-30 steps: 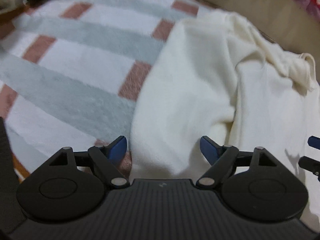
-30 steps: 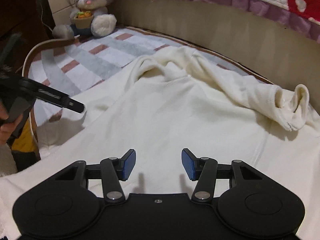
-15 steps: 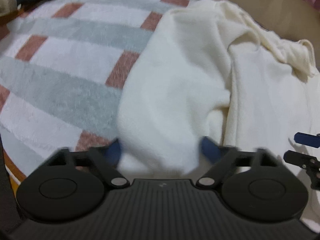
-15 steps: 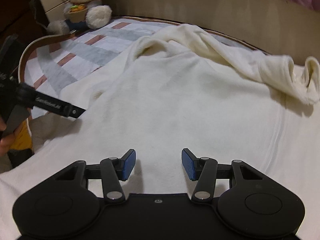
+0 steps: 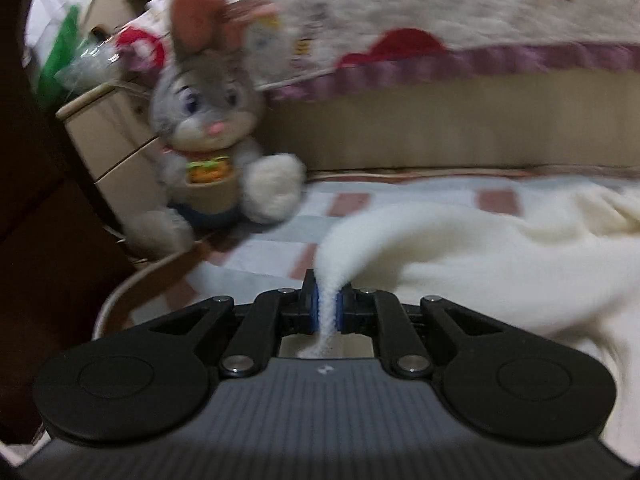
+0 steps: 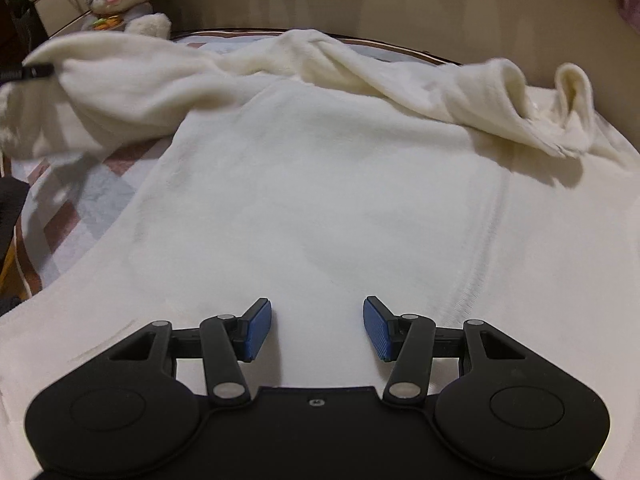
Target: Fold clothes
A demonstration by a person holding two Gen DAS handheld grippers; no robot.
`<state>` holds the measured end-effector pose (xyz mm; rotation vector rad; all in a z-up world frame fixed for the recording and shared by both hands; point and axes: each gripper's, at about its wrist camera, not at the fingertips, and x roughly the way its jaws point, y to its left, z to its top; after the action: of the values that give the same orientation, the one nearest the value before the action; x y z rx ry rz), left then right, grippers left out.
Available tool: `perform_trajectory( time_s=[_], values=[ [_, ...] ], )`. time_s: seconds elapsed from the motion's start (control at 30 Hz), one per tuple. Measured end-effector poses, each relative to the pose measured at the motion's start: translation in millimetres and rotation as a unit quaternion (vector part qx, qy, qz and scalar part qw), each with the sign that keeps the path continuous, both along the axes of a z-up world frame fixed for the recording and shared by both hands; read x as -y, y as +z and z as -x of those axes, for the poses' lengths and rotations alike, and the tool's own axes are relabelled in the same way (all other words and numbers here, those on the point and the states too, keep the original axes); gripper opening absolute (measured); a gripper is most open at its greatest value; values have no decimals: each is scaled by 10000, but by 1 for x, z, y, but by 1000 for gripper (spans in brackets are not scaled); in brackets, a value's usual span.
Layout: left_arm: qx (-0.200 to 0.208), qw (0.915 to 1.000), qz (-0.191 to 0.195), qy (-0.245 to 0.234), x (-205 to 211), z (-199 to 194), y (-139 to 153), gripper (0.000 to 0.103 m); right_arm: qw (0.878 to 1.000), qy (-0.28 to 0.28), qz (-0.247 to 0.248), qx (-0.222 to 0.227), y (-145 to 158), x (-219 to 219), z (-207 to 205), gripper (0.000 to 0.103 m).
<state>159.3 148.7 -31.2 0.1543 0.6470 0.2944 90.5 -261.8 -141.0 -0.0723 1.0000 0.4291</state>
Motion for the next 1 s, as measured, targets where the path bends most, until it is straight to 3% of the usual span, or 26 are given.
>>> perform_trajectory(
  time_s=[0.07,0.17,0.3,0.33,0.37,0.43,0.53,0.6,0.63,0.7,0.77,0.83,0.93,1.0],
  values=[
    [-62,9997,209,129,-24,-21,-9,8,10000,12,-39,44,-1,4,3,57],
    [-601,9981,-15,124,-40,-56,-45,8,9997,6,-114,200,-5,7,10,58],
    [-1003,9934,72,551,-58,-64,-80,14,9990,-109,-245,371,-9,11,17,58],
    [-1000,9915,32,830,-63,-62,-84,23,9988,-154,-275,368,-9,12,18,58],
    [-972,9885,-67,1155,-68,-58,-85,41,9990,-145,-256,345,-9,13,20,58],
    [-727,9851,-200,1545,-66,-51,-79,52,9994,-66,-166,286,-7,14,23,59],
    [-130,9987,-35,486,-30,-39,-54,54,9998,168,-1,82,-3,19,26,59],
    [103,9988,136,-451,9,-31,-34,58,9995,275,79,-105,2,28,26,58],
    [139,9949,253,-967,31,-28,-29,64,9992,324,151,-176,4,32,25,59],
    [158,9770,470,-2074,78,-24,-21,71,9985,324,361,-240,9,43,21,59],
    [207,9493,583,-3082,125,-18,-15,74,9989,-125,419,-187,14,67,7,59],
    [310,9215,302,-3860,172,-14,-21,80,9971,-602,455,-134,19,92,-7,59],
    [391,8741,-221,-4836,240,-14,-35,81,9892,-1396,449,35,35,133,-26,60],
    [317,8555,-478,-5146,273,-23,-43,81,9826,-1766,554,161,49,158,-33,60]
  ],
)
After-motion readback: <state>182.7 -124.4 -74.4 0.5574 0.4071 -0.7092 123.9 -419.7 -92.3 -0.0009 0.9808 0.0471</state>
